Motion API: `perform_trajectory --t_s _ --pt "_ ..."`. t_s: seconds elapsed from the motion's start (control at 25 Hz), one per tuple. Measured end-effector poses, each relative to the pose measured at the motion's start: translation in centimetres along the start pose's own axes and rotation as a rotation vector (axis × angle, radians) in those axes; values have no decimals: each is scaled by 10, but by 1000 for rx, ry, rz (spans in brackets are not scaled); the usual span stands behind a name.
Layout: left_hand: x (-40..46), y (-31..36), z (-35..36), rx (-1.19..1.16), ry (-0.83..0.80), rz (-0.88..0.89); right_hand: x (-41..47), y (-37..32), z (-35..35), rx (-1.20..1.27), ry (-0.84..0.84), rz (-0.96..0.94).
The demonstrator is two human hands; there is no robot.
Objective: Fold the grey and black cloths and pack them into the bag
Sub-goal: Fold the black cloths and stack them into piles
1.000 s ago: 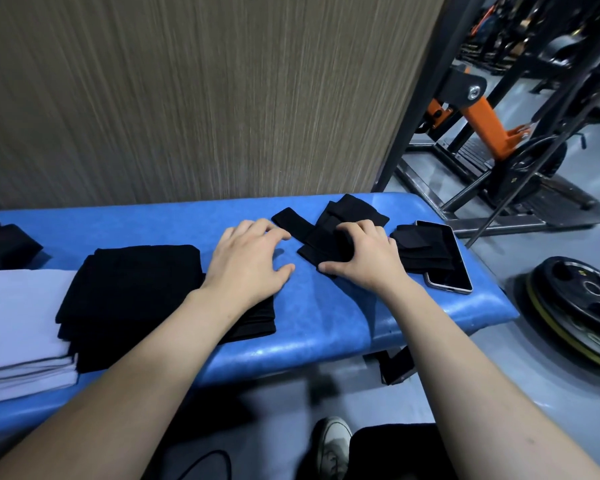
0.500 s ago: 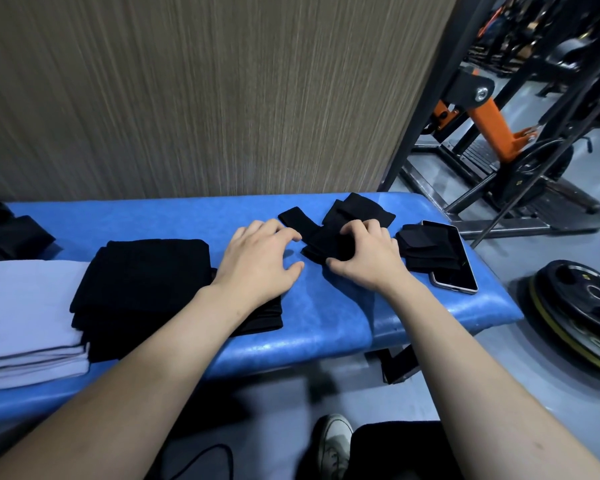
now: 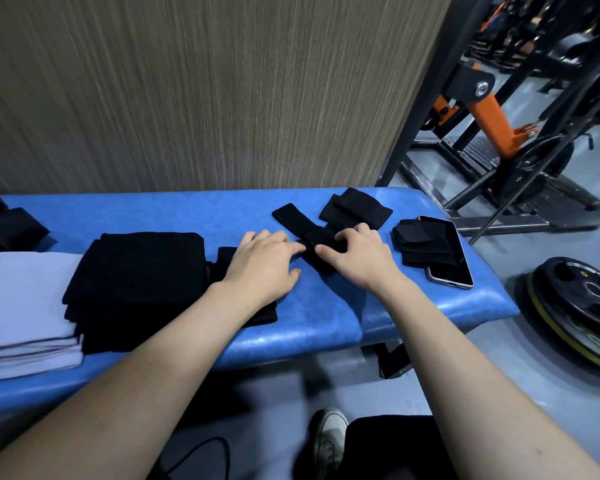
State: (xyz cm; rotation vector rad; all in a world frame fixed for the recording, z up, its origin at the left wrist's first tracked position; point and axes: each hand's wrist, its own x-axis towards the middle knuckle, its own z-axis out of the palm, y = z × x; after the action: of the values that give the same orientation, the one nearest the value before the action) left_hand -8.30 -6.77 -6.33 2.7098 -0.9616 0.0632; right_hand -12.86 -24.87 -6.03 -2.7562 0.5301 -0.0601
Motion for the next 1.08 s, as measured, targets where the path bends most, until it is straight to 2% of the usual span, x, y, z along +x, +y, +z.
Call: perform_trajectory --t_s 0.2,0.32,0.4,0.48,0.6,0.8,1.0,1.08 --pt "1 5 2 -90 51 -29 5 -9 7 -244 182 50" --pt "3 4 3 -111 56 -35 5 -18 8 -396 309 -41" --pt "4 3 2 -112 50 -35 2 -23 12 -379 373 -84" --pt "4 2 2 -116 46 -43 2 -22 14 -214 415 -59" --pt "3 1 -1 -136 47 -52 5 -17 5 170 374 39" --pt "1 5 -5 -172 26 -57 -4 -16 -2 504 309 -3" --pt "8 5 -12 -537 156 -210 -15 -26 -16 768 265 -79" --pt "8 7 -18 -639 128 -251 -16 -27 -17 716 314 -93"
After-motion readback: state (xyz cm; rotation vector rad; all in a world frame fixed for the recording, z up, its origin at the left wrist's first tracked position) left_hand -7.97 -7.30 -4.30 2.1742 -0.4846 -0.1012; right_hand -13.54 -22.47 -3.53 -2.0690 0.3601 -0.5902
